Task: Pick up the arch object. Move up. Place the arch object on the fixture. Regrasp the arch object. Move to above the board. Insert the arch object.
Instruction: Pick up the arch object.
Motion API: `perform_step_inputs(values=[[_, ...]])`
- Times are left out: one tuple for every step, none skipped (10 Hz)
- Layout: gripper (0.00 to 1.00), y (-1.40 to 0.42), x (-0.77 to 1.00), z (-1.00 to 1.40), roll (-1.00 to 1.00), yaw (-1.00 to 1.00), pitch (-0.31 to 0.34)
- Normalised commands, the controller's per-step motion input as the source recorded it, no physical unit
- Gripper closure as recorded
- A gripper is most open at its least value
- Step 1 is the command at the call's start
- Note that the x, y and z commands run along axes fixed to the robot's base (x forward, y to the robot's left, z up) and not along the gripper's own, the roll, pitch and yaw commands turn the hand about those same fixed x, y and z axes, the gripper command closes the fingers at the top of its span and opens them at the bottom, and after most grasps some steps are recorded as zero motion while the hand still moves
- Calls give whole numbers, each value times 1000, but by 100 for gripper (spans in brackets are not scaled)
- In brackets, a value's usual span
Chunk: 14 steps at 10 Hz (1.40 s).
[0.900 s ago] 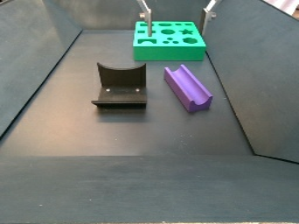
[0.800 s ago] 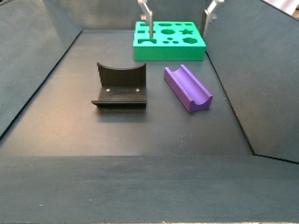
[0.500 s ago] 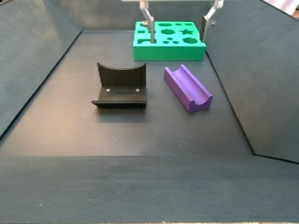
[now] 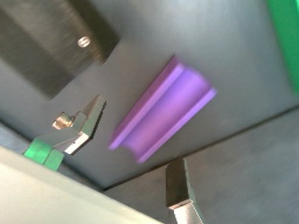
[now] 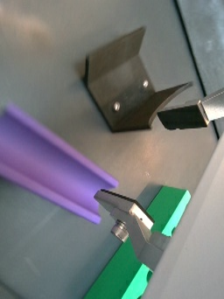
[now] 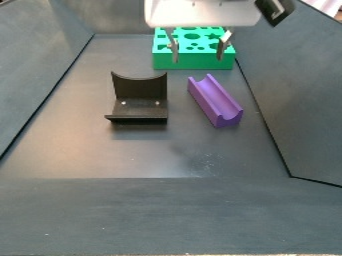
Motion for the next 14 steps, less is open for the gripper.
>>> perform_step_inputs(values=[[0, -451, 0, -940, 81, 637, -77], [0, -46, -334, -389, -113, 217, -326], [0, 0, 0, 0, 7, 0, 0], [0, -200, 0, -480, 191, 0, -299], [0, -243, -51, -517, 274, 0, -261], [0, -371, 0, -580, 166, 9, -306], [0, -317, 0, -603, 121, 34, -313], [0, -177, 0, -603, 26, 0, -313], [0, -126, 0, -651, 50, 14, -287], [0, 0, -26, -609, 116, 60, -294], [0, 86, -69, -177, 0, 0, -236], [0, 6, 0, 0, -20, 0, 0], [0, 120, -229, -11, -9, 0, -40], [0, 0, -123, -17, 0, 0, -40]])
